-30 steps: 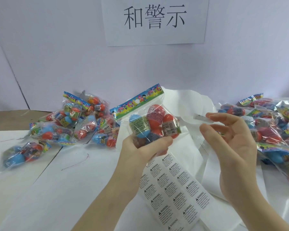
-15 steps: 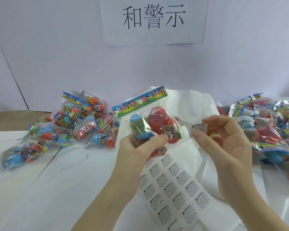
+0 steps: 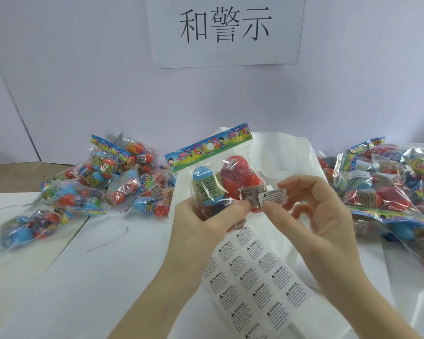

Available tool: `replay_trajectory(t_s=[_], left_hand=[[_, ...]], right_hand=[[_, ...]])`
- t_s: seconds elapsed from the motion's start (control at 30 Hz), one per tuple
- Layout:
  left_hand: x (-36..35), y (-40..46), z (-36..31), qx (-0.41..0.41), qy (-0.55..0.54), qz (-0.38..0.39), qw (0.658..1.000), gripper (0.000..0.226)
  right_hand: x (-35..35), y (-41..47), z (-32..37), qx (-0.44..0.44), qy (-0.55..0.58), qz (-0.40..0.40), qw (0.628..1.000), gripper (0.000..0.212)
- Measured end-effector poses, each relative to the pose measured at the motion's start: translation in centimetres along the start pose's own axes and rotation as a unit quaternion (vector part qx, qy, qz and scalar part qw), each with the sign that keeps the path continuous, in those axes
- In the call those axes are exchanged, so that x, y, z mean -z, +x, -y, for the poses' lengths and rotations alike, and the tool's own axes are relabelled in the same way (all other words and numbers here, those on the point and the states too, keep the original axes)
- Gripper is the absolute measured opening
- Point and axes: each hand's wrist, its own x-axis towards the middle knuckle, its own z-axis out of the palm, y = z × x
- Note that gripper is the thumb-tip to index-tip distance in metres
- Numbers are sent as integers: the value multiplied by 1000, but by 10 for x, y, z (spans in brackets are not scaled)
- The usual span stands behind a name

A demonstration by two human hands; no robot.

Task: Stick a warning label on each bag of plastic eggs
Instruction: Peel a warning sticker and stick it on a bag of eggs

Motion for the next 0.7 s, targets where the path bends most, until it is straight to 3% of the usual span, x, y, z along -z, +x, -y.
replay_trajectory(t_s=[0.7], left_hand=[[0,-3,0,-33,12,34,999,16]], right_hand=[[0,1,-2,18,-28,-2,999,25]])
